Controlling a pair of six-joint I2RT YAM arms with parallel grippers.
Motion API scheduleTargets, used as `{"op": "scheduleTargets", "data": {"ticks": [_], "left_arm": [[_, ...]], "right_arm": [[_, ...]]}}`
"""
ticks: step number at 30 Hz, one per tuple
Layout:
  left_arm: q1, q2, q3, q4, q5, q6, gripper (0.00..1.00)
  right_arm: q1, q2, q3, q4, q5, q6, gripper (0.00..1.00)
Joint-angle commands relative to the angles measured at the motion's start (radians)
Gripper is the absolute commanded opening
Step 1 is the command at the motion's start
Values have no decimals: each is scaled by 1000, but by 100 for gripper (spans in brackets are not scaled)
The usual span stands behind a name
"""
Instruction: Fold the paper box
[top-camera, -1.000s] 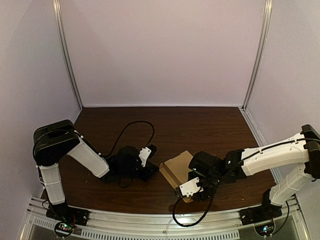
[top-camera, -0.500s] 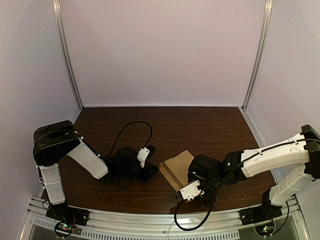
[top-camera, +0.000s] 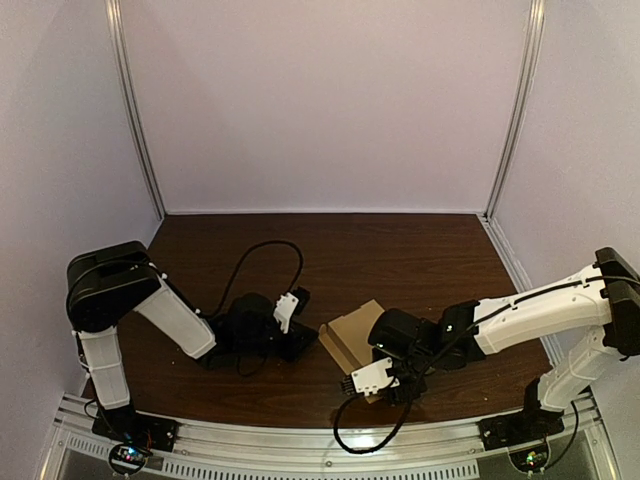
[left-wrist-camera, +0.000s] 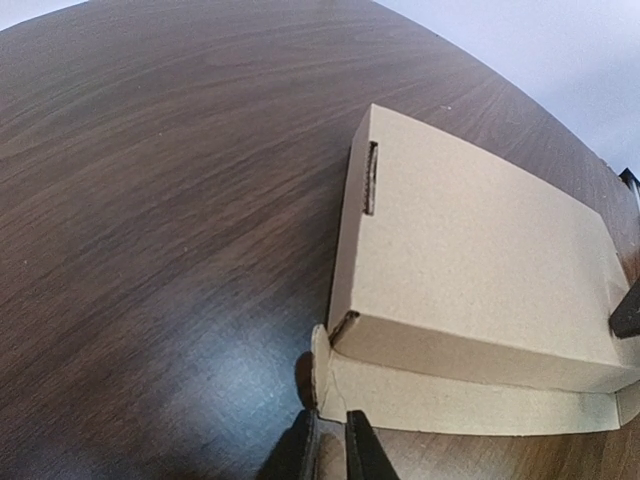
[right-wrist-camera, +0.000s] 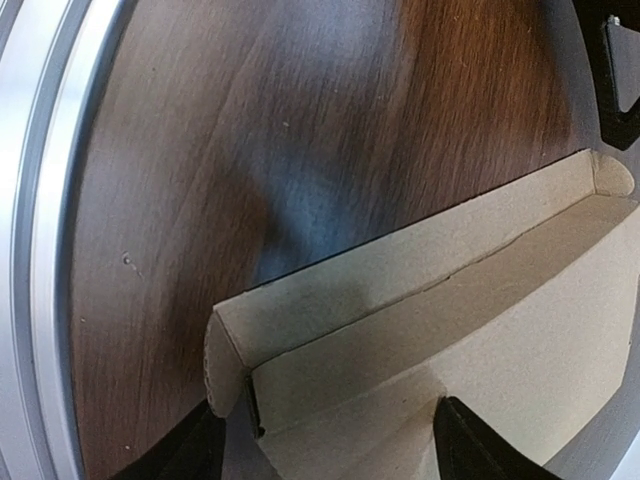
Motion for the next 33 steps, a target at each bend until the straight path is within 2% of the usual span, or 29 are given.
{"op": "scheduleTargets", "data": {"ticks": [1,7,14,33], "left_arm": [[5,10,-12,53,16,-2,12],[5,17,-11,46,21,3,9],[5,32,-11,53,19,4,8],[5,46,21,35,-6,58,7]], "right_arm": [[7,5,21,-2,18,25,70],[8,10,21,-3,36,28,65],[7,32,33,-13,32,35,54],[6,56,38,-20,29,42,51]]}}
